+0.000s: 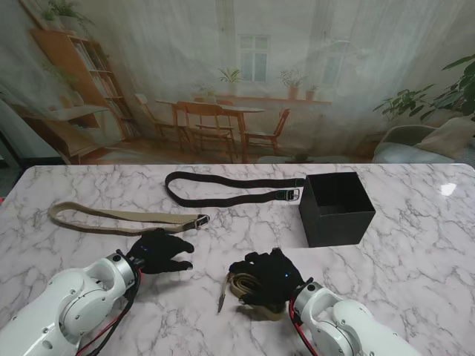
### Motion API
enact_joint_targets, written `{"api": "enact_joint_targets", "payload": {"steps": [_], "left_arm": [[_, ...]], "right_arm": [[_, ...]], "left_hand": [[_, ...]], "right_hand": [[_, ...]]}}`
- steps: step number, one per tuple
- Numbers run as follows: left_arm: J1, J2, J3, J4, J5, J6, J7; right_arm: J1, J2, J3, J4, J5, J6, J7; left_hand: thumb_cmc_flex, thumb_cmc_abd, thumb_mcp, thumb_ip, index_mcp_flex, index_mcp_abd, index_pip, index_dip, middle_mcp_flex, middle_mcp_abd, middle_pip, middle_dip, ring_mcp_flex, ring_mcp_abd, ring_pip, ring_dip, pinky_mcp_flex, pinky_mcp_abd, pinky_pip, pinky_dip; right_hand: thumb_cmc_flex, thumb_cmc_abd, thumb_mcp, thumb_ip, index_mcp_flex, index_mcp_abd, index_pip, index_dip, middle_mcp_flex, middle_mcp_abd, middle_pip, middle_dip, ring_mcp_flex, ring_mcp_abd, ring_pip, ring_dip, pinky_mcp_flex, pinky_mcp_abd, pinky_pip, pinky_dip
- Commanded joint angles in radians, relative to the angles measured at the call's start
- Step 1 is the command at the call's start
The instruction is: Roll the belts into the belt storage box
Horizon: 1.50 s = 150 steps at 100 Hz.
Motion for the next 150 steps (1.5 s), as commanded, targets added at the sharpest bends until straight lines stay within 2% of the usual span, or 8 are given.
{"api": "enact_joint_targets", "payload": {"steps": [1, 26, 68, 101, 126, 136, 141, 150], "left_arm": [[0.004, -0.001, -0.002, -0.001, 0.002, 0.006, -0.010], [0.008, -0.002, -0.007, -0.003, 0.000, 0.010, -0.009], [0.009, -0.002, -0.008, -0.004, 0.001, 0.016, -0.016], [0.003, -0.001, -0.002, 0.003, 0.005, 0.017, -0.014], [-0.003, -0.001, 0.004, 0.009, 0.005, 0.017, -0.013], [-0.005, -0.001, 0.006, 0.011, 0.006, 0.017, -0.010], [-0.005, -0.001, 0.006, 0.012, 0.007, 0.017, -0.008], [-0.006, -0.001, 0.007, 0.015, 0.008, 0.016, -0.002]], "right_arm": [[0.014, 0.002, -0.019, -0.005, -0.010, -0.012, 0.000], [0.071, 0.009, -0.083, 0.002, 0.005, -0.043, 0.058], [0.079, 0.010, -0.115, 0.023, 0.037, -0.066, 0.066], [0.032, 0.001, -0.077, 0.018, 0.014, -0.035, -0.018], [0.029, -0.004, -0.089, 0.041, -0.023, -0.011, -0.115], [0.011, -0.006, -0.076, 0.033, -0.022, -0.001, -0.130], [-0.001, -0.008, -0.069, 0.026, -0.025, 0.009, -0.142], [-0.017, -0.010, -0.064, 0.014, -0.039, 0.042, -0.164]], "left_hand": [[-0.004, 0.040, -0.018, -0.007, 0.011, -0.010, -0.004, -0.005, 0.009, 0.004, -0.008, 0.006, -0.015, 0.025, -0.023, 0.009, -0.015, 0.016, -0.005, 0.013], [-0.003, 0.041, -0.018, -0.007, 0.010, -0.012, -0.006, -0.005, 0.004, 0.004, -0.010, 0.006, -0.020, 0.026, -0.026, 0.008, -0.019, 0.016, -0.007, 0.014], [-0.001, 0.044, -0.018, -0.007, 0.006, -0.015, -0.010, -0.006, -0.008, 0.003, -0.016, 0.003, -0.026, 0.026, -0.030, 0.006, -0.026, 0.018, -0.009, 0.016], [0.000, 0.044, -0.018, -0.007, 0.008, -0.016, -0.009, -0.005, -0.014, 0.003, -0.018, 0.003, -0.031, 0.026, -0.032, 0.005, -0.030, 0.020, -0.010, 0.018], [-0.002, 0.045, -0.019, -0.007, 0.008, -0.018, -0.009, -0.004, -0.016, 0.001, -0.018, 0.003, -0.031, 0.025, -0.032, 0.006, -0.030, 0.019, -0.010, 0.020], [-0.001, 0.045, -0.019, -0.007, 0.009, -0.018, -0.008, -0.004, -0.017, 0.002, -0.018, 0.003, -0.032, 0.026, -0.031, 0.006, -0.029, 0.020, -0.009, 0.021], [-0.002, 0.045, -0.019, -0.007, 0.009, -0.017, -0.008, -0.004, -0.016, 0.001, -0.018, 0.003, -0.032, 0.026, -0.032, 0.006, -0.030, 0.019, -0.009, 0.021], [-0.003, 0.045, -0.019, -0.007, 0.008, -0.019, -0.008, -0.004, -0.016, 0.001, -0.017, 0.003, -0.031, 0.025, -0.030, 0.006, -0.030, 0.019, -0.009, 0.022]], "right_hand": [[0.013, -0.035, 0.041, 0.014, -0.047, -0.067, -0.023, -0.015, -0.041, 0.008, -0.036, -0.018, -0.034, 0.015, -0.060, -0.026, -0.027, -0.005, -0.033, -0.009], [-0.030, 0.004, 0.013, 0.001, 0.008, -0.195, 0.015, 0.000, -0.131, -0.005, -0.133, -0.068, -0.127, 0.011, -0.164, -0.078, -0.108, -0.005, -0.134, -0.042], [-0.037, 0.138, -0.220, -0.007, 0.517, -0.201, 0.342, 0.267, -0.050, -0.016, -0.084, -0.064, -0.143, 0.019, -0.224, -0.129, -0.130, 0.017, -0.217, -0.080], [-0.056, -0.042, -0.035, -0.005, 0.553, -0.180, 0.544, 0.454, 0.042, -0.005, 0.062, 0.082, -0.041, 0.024, -0.146, -0.103, -0.067, 0.048, -0.142, -0.094], [0.038, -0.190, 0.096, -0.104, 0.504, -0.249, 0.640, 0.327, 0.087, -0.015, 0.102, 0.111, 0.012, 0.019, -0.075, -0.078, -0.022, 0.044, -0.075, -0.101], [-0.015, -0.166, 0.130, -0.094, 0.396, -0.197, 0.611, 0.336, 0.053, -0.009, 0.094, 0.104, -0.001, 0.019, -0.075, -0.079, -0.032, 0.043, -0.073, -0.105], [-0.067, -0.137, 0.147, -0.028, 0.337, -0.121, 0.551, 0.361, 0.033, -0.005, 0.081, 0.082, -0.007, 0.021, -0.074, -0.080, -0.035, 0.044, -0.070, -0.104], [-0.101, -0.100, 0.104, -0.018, 0.215, 0.013, 0.395, 0.310, 0.000, 0.009, 0.059, 0.047, -0.020, 0.034, -0.082, -0.086, -0.046, 0.046, -0.074, -0.104]]}}
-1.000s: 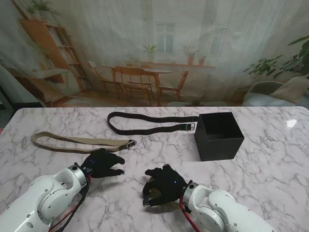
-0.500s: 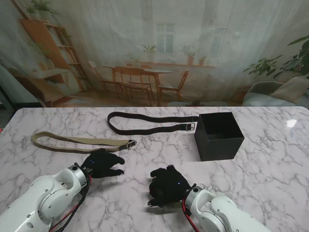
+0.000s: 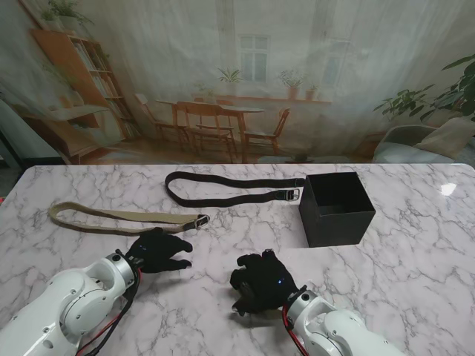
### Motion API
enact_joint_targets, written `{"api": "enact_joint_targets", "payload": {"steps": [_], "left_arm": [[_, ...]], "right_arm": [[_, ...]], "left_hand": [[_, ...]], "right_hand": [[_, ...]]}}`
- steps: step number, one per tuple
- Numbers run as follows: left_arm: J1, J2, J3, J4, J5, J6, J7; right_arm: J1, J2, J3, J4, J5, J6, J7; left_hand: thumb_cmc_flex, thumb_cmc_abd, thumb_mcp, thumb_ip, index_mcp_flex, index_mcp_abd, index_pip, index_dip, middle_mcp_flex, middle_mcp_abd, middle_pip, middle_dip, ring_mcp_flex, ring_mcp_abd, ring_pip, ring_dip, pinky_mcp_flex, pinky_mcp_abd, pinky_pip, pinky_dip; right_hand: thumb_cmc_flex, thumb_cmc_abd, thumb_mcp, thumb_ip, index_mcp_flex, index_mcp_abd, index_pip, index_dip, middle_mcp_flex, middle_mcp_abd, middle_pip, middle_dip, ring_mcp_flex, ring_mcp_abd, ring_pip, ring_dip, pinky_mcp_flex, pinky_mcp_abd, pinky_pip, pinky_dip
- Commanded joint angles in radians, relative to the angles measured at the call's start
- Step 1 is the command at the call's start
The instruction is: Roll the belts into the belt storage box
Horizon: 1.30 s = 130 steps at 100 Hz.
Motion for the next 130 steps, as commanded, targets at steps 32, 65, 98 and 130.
{"api": "enact_joint_targets", "payload": {"steps": [32, 65, 98, 130], "left_arm": [[-0.003, -0.002, 0.006, 0.012, 0.009, 0.001, 0.007], [-0.003, -0.002, 0.009, 0.015, 0.016, 0.006, 0.017], [-0.005, -0.002, 0.011, 0.017, 0.024, 0.008, 0.021], [-0.006, -0.002, 0.013, 0.019, 0.033, 0.009, 0.026]], "right_arm": [[-0.020, -0.015, -0.037, -0.057, 0.021, 0.205, 0.057], [0.087, -0.016, -0.190, -0.055, 0.011, 0.440, 0.183], [0.089, 0.006, -0.210, -0.089, -0.026, 0.459, 0.310], [0.003, 0.029, -0.115, -0.156, -0.112, 0.424, 0.440]], "left_hand": [[-0.002, 0.030, -0.019, -0.007, 0.006, -0.011, -0.008, -0.004, -0.019, 0.002, -0.017, 0.003, -0.029, 0.024, -0.022, 0.006, -0.016, 0.018, -0.009, 0.023], [-0.004, 0.027, -0.020, -0.007, 0.001, -0.012, -0.012, -0.005, -0.027, 0.001, -0.019, 0.002, -0.034, 0.025, -0.023, 0.006, -0.020, 0.019, -0.010, 0.024], [-0.004, 0.022, -0.019, -0.007, -0.002, -0.012, -0.014, -0.006, -0.032, 0.000, -0.020, 0.001, -0.035, 0.025, -0.023, 0.006, -0.022, 0.020, -0.011, 0.025], [-0.004, 0.021, -0.019, -0.008, -0.005, -0.013, -0.015, -0.007, -0.036, 0.001, -0.021, 0.001, -0.036, 0.024, -0.023, 0.006, -0.022, 0.020, -0.011, 0.026]], "right_hand": [[-0.100, 0.191, -0.194, 0.043, -0.316, 0.224, -0.524, -0.309, -0.098, 0.048, -0.142, -0.117, -0.056, 0.100, -0.084, -0.056, -0.064, 0.083, -0.065, -0.036], [-0.109, 0.213, -0.182, 0.061, -0.393, 0.243, -0.622, -0.292, -0.149, 0.050, -0.188, -0.133, -0.069, 0.145, -0.125, -0.074, -0.100, 0.145, -0.136, -0.080], [0.089, 0.075, -0.010, 0.208, -0.431, 0.242, -0.711, -0.240, -0.162, 0.049, -0.205, -0.115, -0.041, 0.152, -0.124, -0.070, -0.073, 0.206, -0.157, -0.114], [0.052, 0.078, -0.011, 0.197, -0.388, 0.202, -0.953, -0.412, -0.143, 0.054, -0.208, -0.072, 0.090, 0.148, -0.056, -0.023, 0.120, 0.259, -0.016, -0.113]]}}
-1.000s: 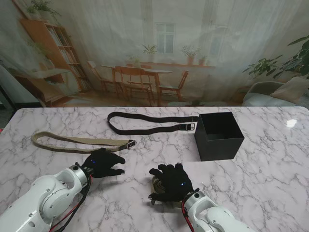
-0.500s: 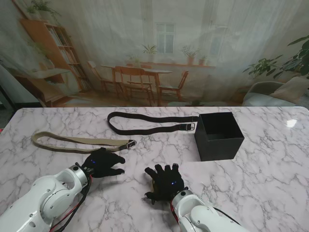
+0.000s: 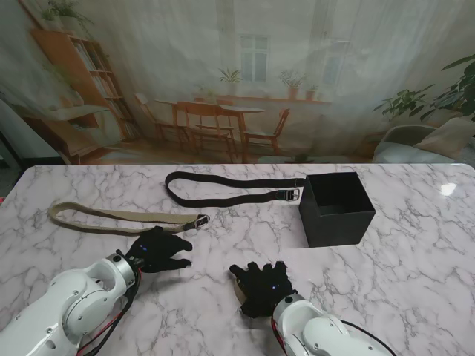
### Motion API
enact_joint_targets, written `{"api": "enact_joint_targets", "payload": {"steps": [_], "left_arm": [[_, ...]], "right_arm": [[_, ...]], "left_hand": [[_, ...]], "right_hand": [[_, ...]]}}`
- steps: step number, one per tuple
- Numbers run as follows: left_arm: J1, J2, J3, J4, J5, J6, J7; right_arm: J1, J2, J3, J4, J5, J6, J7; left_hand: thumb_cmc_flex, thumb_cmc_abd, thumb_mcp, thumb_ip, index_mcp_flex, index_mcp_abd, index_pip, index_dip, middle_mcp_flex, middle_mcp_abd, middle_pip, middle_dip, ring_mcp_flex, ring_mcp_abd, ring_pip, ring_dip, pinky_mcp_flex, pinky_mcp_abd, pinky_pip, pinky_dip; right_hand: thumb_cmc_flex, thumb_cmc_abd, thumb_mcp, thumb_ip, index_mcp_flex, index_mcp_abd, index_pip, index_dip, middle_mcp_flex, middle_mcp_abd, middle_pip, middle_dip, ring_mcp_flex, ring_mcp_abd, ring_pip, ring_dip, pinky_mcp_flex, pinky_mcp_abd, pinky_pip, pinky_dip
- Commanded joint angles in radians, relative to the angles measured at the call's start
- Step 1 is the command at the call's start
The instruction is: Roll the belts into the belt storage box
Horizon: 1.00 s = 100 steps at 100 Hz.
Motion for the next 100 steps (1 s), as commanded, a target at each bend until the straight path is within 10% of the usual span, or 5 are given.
{"api": "enact_joint_targets", "payload": {"steps": [1, 30, 67, 84, 100], "left_arm": [[-0.001, -0.001, 0.003, 0.003, 0.003, 0.004, -0.010], [-0.002, -0.001, 0.005, 0.004, 0.004, 0.006, -0.010], [-0.008, 0.000, 0.012, 0.006, 0.001, 0.007, -0.022], [-0.010, 0.000, 0.013, 0.008, 0.001, 0.007, -0.023], [-0.012, 0.000, 0.015, 0.009, 0.002, 0.008, -0.023]], "right_arm": [[-0.026, 0.012, 0.013, -0.005, -0.013, -0.004, 0.010], [-0.050, 0.008, 0.059, 0.012, -0.019, -0.023, -0.032], [-0.030, 0.000, 0.057, 0.060, 0.044, -0.014, -0.078], [-0.034, -0.009, 0.061, 0.082, 0.055, -0.013, -0.165], [-0.054, -0.019, 0.094, 0.086, 0.054, -0.040, -0.254]], "left_hand": [[-0.004, 0.021, -0.019, -0.008, -0.006, -0.009, -0.015, -0.007, -0.036, 0.001, -0.011, 0.001, -0.021, 0.023, -0.023, 0.006, -0.012, 0.019, -0.011, 0.024], [-0.002, 0.019, -0.018, -0.008, -0.005, -0.009, -0.015, -0.007, -0.036, 0.000, -0.011, 0.001, -0.021, 0.023, -0.023, 0.006, -0.012, 0.019, -0.012, 0.025], [0.001, 0.016, -0.018, -0.008, -0.006, -0.010, -0.015, -0.007, -0.032, -0.001, -0.008, 0.002, -0.020, 0.024, -0.022, 0.006, -0.013, 0.020, -0.012, 0.025], [0.001, 0.016, -0.019, -0.008, -0.004, -0.011, -0.015, -0.007, -0.030, -0.002, -0.007, 0.003, -0.019, 0.021, -0.022, 0.006, -0.012, 0.019, -0.013, 0.025], [0.003, 0.016, -0.018, -0.008, -0.004, -0.011, -0.015, -0.007, -0.030, -0.003, -0.007, 0.003, -0.018, 0.022, -0.022, 0.007, -0.011, 0.019, -0.013, 0.025]], "right_hand": [[-0.019, -0.023, -0.007, 0.000, 0.009, -0.023, -0.030, -0.076, 0.008, 0.015, 0.003, 0.021, 0.101, 0.024, 0.060, 0.040, 0.062, 0.060, 0.063, 0.022], [0.090, -0.132, 0.082, -0.001, 0.014, -0.063, -0.017, -0.139, 0.072, 0.038, 0.168, 0.142, 0.328, -0.062, 0.321, 0.229, 0.398, -0.151, 0.298, 0.109], [0.280, -0.316, 0.308, -0.126, 0.007, -0.091, 0.049, 0.098, 0.369, -0.037, 0.469, 0.309, 0.538, -0.182, 0.536, 0.322, 0.658, -0.413, 0.435, 0.123], [0.444, -0.381, 0.397, -0.253, -0.040, -0.228, 0.472, -0.111, 0.529, -0.074, 0.480, 0.384, 0.639, -0.208, 0.610, 0.351, 0.737, -0.463, 0.497, 0.145], [0.455, -0.403, 0.433, -0.281, 0.016, -0.259, 0.696, -0.130, 0.629, -0.115, 0.502, 0.403, 0.708, -0.232, 0.676, 0.368, 0.785, -0.490, 0.547, 0.169]]}}
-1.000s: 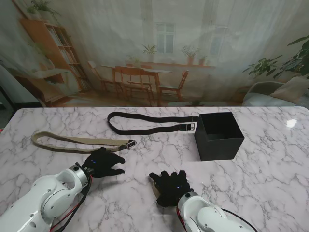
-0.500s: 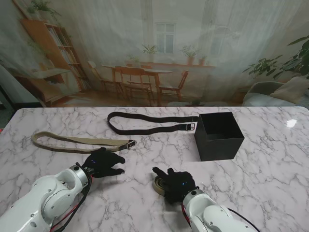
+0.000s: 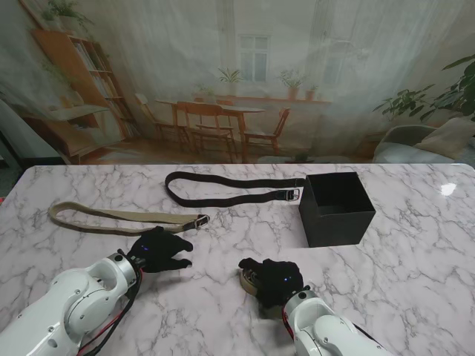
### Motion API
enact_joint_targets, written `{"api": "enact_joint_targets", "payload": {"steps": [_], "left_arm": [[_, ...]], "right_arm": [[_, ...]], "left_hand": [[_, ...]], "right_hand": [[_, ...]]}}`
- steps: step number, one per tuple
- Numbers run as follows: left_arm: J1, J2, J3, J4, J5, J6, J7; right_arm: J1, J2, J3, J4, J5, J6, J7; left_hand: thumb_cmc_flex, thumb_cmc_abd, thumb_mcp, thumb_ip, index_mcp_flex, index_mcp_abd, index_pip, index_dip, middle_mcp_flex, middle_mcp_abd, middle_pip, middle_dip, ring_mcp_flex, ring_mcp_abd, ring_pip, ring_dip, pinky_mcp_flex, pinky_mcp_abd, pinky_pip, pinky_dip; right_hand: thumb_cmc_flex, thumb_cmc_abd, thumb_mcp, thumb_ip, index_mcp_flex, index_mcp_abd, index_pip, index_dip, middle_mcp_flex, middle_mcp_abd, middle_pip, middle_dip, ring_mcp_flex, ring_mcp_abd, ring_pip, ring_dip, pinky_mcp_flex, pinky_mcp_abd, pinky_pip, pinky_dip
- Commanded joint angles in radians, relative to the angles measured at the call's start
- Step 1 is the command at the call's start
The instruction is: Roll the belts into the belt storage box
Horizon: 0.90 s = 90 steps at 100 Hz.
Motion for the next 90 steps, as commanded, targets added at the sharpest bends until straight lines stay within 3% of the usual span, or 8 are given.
{"api": "enact_joint_targets", "payload": {"steps": [1, 17, 37, 45, 46, 48, 60, 90], "left_arm": [[-0.001, 0.000, 0.003, 0.003, 0.000, 0.004, -0.015], [-0.002, -0.001, 0.004, 0.004, 0.001, 0.004, -0.011], [-0.003, -0.001, 0.000, 0.007, 0.002, 0.003, -0.003], [-0.002, -0.002, -0.003, 0.007, 0.001, 0.003, 0.001], [-0.002, -0.002, -0.003, 0.007, 0.001, 0.003, 0.002], [-0.002, -0.002, -0.004, 0.008, 0.001, 0.003, 0.003], [-0.001, -0.002, -0.006, 0.009, 0.001, 0.002, 0.004], [-0.006, -0.003, -0.001, 0.011, -0.007, 0.004, 0.001]], "right_arm": [[-0.018, 0.000, 0.013, 0.018, -0.003, -0.008, -0.041], [-0.048, -0.006, 0.073, 0.002, -0.014, -0.053, -0.103], [-0.100, -0.007, 0.174, -0.085, -0.066, -0.110, -0.126], [-0.118, -0.008, 0.218, -0.119, -0.083, -0.137, -0.140], [-0.120, -0.008, 0.223, -0.123, -0.084, -0.140, -0.143], [-0.123, -0.008, 0.232, -0.131, -0.088, -0.145, -0.147], [-0.139, -0.010, 0.292, -0.174, -0.109, -0.183, -0.164], [-0.121, -0.012, 0.444, -0.234, -0.156, -0.271, -0.197]], "left_hand": [[0.003, 0.016, -0.018, -0.008, -0.005, -0.010, -0.015, -0.008, -0.030, -0.002, -0.007, 0.003, -0.019, 0.021, -0.022, 0.007, -0.011, 0.019, -0.013, 0.025], [0.003, 0.015, -0.018, -0.008, -0.005, -0.010, -0.015, -0.008, -0.032, -0.002, -0.007, 0.003, -0.018, 0.022, -0.022, 0.007, -0.010, 0.018, -0.013, 0.025], [0.002, 0.015, -0.018, -0.008, -0.005, -0.009, -0.015, -0.008, -0.030, -0.002, -0.006, 0.004, -0.018, 0.021, -0.021, 0.007, -0.010, 0.017, -0.013, 0.025], [0.001, 0.016, -0.019, -0.008, -0.006, -0.009, -0.015, -0.008, -0.031, -0.002, -0.006, 0.004, -0.019, 0.022, -0.021, 0.007, -0.011, 0.018, -0.013, 0.025], [0.002, 0.016, -0.018, -0.008, -0.005, -0.009, -0.015, -0.008, -0.031, -0.003, -0.006, 0.004, -0.019, 0.021, -0.021, 0.007, -0.011, 0.018, -0.013, 0.025], [0.002, 0.016, -0.018, -0.008, -0.005, -0.009, -0.015, -0.008, -0.032, -0.002, -0.006, 0.004, -0.019, 0.021, -0.021, 0.007, -0.011, 0.018, -0.013, 0.025], [0.002, 0.016, -0.019, -0.008, -0.005, -0.009, -0.015, -0.008, -0.032, -0.002, -0.006, 0.004, -0.019, 0.021, -0.021, 0.007, -0.011, 0.018, -0.013, 0.025], [0.001, 0.016, -0.019, -0.008, -0.004, -0.008, -0.014, -0.008, -0.031, -0.002, -0.005, 0.004, -0.019, 0.021, -0.021, 0.007, -0.011, 0.019, -0.013, 0.024]], "right_hand": [[0.228, -0.014, 0.178, 0.026, 0.024, -0.018, 0.049, -0.014, 0.135, -0.134, 0.109, 0.048, 0.109, -0.094, 0.141, 0.034, 0.033, -0.168, 0.063, 0.024], [0.224, -0.018, 0.188, 0.020, 0.092, 0.003, 0.078, -0.007, 0.178, -0.146, 0.115, 0.051, 0.145, -0.103, 0.163, 0.039, 0.057, -0.181, 0.086, 0.033], [0.220, -0.017, 0.191, 0.018, 0.179, 0.056, 0.109, 0.007, 0.186, -0.147, 0.112, 0.054, 0.151, -0.108, 0.167, 0.042, 0.060, -0.186, 0.094, 0.036], [0.216, -0.009, 0.187, 0.018, 0.245, 0.095, 0.158, 0.063, 0.186, -0.151, 0.109, 0.053, 0.153, -0.113, 0.163, 0.043, 0.062, -0.193, 0.094, 0.035], [0.216, -0.009, 0.186, 0.019, 0.258, 0.103, 0.146, 0.128, 0.186, -0.152, 0.109, 0.052, 0.155, -0.115, 0.162, 0.045, 0.063, -0.194, 0.094, 0.034], [0.215, -0.008, 0.184, 0.019, 0.283, 0.130, 0.144, 0.191, 0.186, -0.151, 0.108, 0.052, 0.156, -0.116, 0.160, 0.047, 0.065, -0.196, 0.094, 0.034], [0.215, -0.002, 0.180, 0.017, 0.349, 0.120, 0.245, 0.312, 0.194, -0.150, 0.105, 0.042, 0.163, -0.117, 0.156, 0.048, 0.072, -0.197, 0.092, 0.032], [0.216, -0.001, 0.180, 0.016, 0.359, 0.112, 0.239, 0.333, 0.196, -0.151, 0.097, 0.037, 0.162, -0.117, 0.146, 0.048, 0.071, -0.196, 0.087, 0.031]]}}
